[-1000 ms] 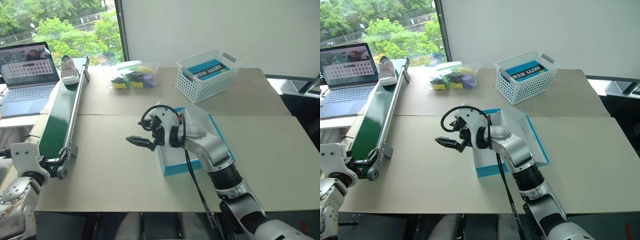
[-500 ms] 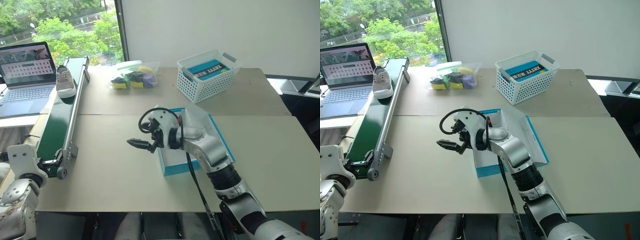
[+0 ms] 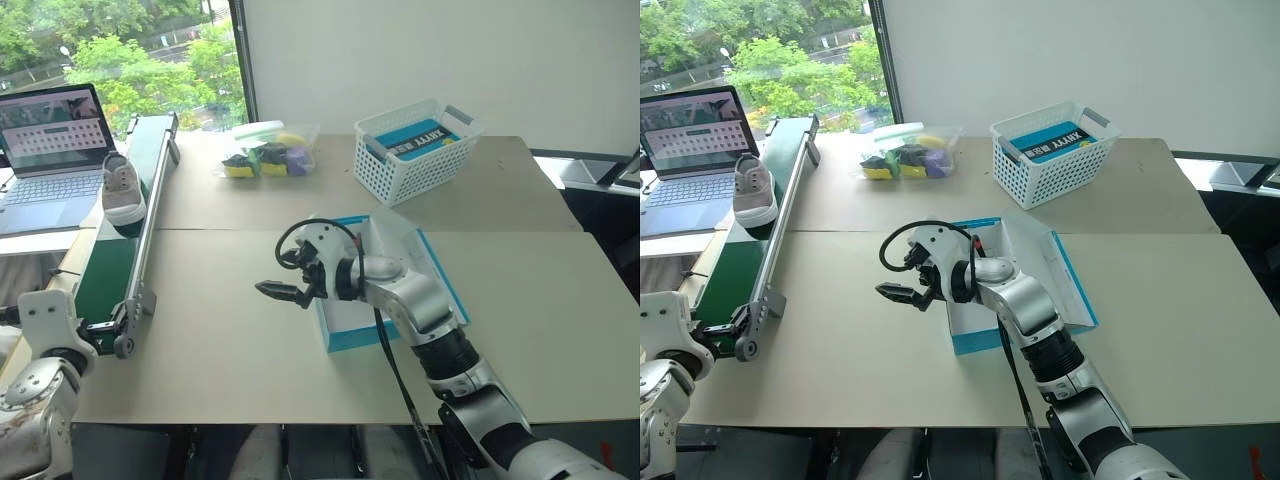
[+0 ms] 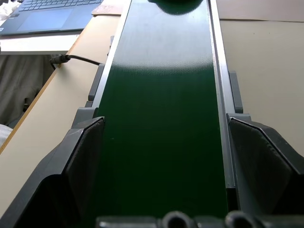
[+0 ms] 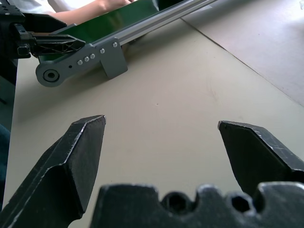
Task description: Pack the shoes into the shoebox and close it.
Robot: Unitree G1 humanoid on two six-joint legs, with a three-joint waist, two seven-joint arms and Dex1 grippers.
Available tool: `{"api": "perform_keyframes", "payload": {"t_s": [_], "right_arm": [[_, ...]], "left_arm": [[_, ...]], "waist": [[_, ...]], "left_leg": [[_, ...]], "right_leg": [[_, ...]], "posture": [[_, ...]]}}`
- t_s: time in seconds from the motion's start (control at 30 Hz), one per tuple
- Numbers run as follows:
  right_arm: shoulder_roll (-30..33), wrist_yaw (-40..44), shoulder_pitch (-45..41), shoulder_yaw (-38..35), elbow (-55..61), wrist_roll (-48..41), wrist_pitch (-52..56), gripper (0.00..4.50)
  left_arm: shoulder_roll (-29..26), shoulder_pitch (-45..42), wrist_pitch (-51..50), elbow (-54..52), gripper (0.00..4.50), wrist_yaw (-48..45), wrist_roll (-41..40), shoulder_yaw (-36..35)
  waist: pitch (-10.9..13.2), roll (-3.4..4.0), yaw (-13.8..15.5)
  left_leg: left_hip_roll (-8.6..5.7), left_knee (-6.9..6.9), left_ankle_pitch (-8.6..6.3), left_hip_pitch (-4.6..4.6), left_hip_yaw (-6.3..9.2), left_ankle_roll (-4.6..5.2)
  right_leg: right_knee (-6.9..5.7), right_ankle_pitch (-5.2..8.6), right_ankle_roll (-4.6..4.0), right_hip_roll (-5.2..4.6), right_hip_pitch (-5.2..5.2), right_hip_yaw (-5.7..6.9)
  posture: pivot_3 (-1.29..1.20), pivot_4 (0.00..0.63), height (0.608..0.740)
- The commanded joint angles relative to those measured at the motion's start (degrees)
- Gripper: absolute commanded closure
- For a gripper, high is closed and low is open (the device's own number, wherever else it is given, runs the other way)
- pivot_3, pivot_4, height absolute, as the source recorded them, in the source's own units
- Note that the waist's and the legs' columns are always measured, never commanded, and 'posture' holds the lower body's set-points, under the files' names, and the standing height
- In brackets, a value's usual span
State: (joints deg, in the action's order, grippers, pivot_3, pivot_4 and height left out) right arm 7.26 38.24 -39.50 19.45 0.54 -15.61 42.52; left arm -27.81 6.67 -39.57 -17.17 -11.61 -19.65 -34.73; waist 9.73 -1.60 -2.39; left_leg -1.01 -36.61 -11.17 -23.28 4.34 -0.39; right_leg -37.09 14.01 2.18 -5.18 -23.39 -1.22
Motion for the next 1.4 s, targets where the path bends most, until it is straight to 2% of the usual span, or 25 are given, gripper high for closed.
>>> {"api": "perform_keyframes", "payload": {"t_s": [0.03,0.97,1.4], "right_arm": [[-0.6,-0.5,-1.2,-0.5,1.1,0.4,-1.4,0.00],[-1.1,-1.8,-0.7,-1.5,1.5,1.1,-1.7,0.00],[-1.0,-2.6,0.0,-1.4,2.4,1.1,-1.4,0.00]], "left_arm": [[-1.2,-0.6,-0.1,-2.0,0.04,0.4,0.1,-1.0],[0.0,-2.3,1.3,2.4,0.04,2.0,0.1,-1.2],[4.3,-5.8,0.4,2.4,0.04,3.1,-2.0,1.5]], "waist": [[0.0,0.00,0.0],[0.0,0.00,0.0],[0.0,0.00,0.7]], "left_leg": [[0.00,0.00,0.00,0.00,0.00,0.00],[0.00,0.11,0.00,0.00,0.00,-0.01],[-0.02,0.12,0.00,0.02,0.01,-0.01]], "right_leg": [[0.00,0.00,0.00,0.00,0.00,0.00],[0.01,0.00,-0.01,-0.01,-0.06,-0.01],[0.01,0.00,-0.01,-0.02,-0.01,0.00]], "posture": [[0.00,0.150,0.725],[0.00,0.150,0.725],[0.00,0.150,0.725]]}}
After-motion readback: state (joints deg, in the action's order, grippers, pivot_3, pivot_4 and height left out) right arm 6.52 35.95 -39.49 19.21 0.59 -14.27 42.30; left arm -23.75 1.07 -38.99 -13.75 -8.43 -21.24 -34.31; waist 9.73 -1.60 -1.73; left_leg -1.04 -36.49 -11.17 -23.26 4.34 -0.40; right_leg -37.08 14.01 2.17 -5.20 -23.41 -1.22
